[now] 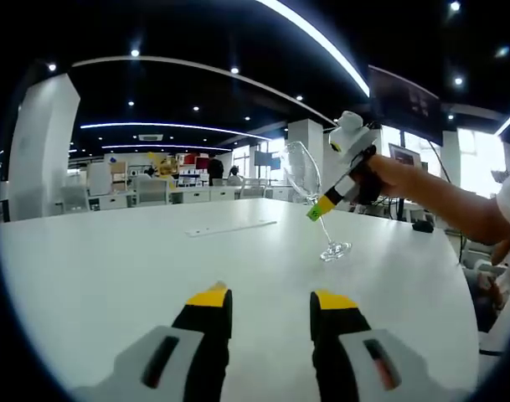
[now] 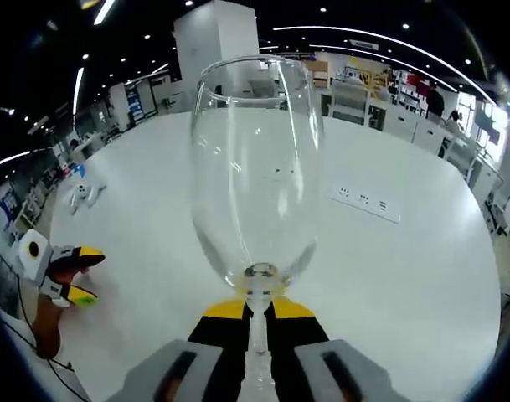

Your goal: Stand the stemmed glass upright on the table place it in front of you

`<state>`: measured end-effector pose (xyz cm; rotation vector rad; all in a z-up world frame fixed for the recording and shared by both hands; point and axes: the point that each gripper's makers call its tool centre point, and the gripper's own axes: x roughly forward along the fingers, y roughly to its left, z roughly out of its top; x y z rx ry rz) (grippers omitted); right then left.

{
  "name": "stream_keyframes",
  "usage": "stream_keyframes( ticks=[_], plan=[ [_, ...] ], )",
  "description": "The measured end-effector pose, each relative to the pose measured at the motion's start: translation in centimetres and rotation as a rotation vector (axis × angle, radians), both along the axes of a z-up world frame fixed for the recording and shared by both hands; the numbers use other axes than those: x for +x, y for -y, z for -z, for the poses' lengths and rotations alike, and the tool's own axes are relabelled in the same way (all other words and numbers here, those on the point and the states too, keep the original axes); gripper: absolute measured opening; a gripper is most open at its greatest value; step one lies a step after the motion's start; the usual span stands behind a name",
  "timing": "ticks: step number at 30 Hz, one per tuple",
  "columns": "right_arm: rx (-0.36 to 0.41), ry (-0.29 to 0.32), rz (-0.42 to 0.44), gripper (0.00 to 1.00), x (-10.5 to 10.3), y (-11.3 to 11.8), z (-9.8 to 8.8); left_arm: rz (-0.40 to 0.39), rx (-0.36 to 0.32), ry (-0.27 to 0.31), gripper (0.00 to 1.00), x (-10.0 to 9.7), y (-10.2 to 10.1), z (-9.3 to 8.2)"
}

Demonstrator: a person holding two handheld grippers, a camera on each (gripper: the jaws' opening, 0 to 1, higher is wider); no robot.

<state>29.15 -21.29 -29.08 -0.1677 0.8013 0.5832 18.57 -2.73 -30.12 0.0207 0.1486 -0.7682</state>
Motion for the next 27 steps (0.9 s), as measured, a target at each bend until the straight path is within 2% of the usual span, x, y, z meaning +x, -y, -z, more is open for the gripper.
stream_keyframes(
  ticks=[12, 27],
  plan=[
    [0.041, 0.059, 0.016, 0.11, -0.3, 0.0, -1.0, 0.002, 0.000, -0.001, 0.37, -0.1, 0.1, 0.0],
    [0.145, 0.222, 0.054, 0.12, -1.3, 0.1, -2.1, 0.008, -0.002, 0.001, 0.37, -0.2, 0.3, -0.1]
  ],
)
